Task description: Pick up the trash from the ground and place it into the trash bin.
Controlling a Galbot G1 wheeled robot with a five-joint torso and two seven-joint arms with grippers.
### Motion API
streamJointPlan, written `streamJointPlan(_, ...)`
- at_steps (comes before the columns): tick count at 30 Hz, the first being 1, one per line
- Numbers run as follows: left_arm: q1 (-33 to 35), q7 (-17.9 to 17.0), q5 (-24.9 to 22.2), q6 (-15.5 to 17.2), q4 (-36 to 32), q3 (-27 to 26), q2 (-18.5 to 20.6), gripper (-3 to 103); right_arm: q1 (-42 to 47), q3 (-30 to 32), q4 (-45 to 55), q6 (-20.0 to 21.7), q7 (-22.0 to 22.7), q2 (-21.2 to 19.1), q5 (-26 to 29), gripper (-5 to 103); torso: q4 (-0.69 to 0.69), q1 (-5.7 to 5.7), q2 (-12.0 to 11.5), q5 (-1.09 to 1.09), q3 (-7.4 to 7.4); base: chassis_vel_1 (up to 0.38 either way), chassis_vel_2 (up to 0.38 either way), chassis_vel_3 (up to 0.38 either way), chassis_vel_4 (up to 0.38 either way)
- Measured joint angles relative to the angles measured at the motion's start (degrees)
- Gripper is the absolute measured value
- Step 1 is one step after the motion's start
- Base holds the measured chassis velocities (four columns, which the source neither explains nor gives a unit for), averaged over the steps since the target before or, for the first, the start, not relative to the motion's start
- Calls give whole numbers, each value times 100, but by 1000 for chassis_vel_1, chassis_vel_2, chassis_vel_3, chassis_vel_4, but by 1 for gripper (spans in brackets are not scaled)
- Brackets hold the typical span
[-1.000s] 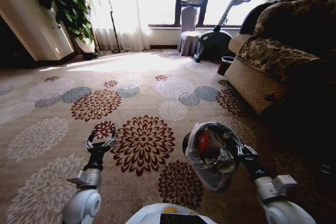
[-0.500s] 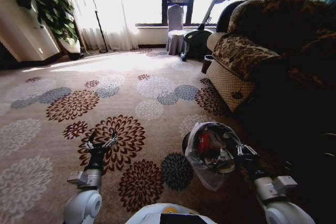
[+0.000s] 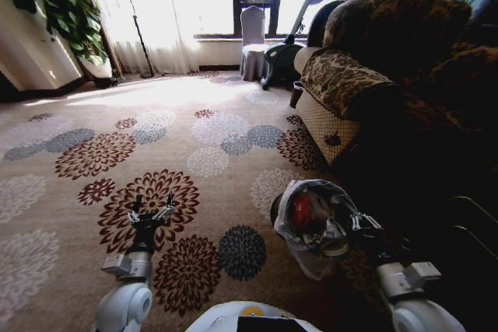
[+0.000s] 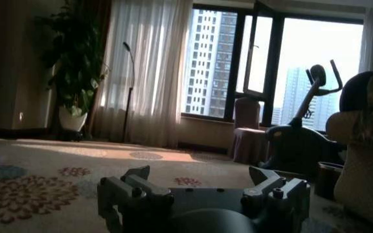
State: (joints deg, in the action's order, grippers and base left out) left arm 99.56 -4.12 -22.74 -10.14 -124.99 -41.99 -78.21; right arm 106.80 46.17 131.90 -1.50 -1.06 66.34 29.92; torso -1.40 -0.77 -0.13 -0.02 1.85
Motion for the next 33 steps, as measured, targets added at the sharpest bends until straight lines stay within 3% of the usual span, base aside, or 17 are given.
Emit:
streamJointPlan(13,-16,23,1,-6,2,26,19,100,23,-87,-16,-66,2,40,-53,0,2,-1,0,2,0,104,-103,-98,111)
streamJointPlan(33,2,72,10,-48,25,35,-28,100,24,-152,-86,-204,1,92,-68,0,2,4,1,2,-3,271,-267,-280,269)
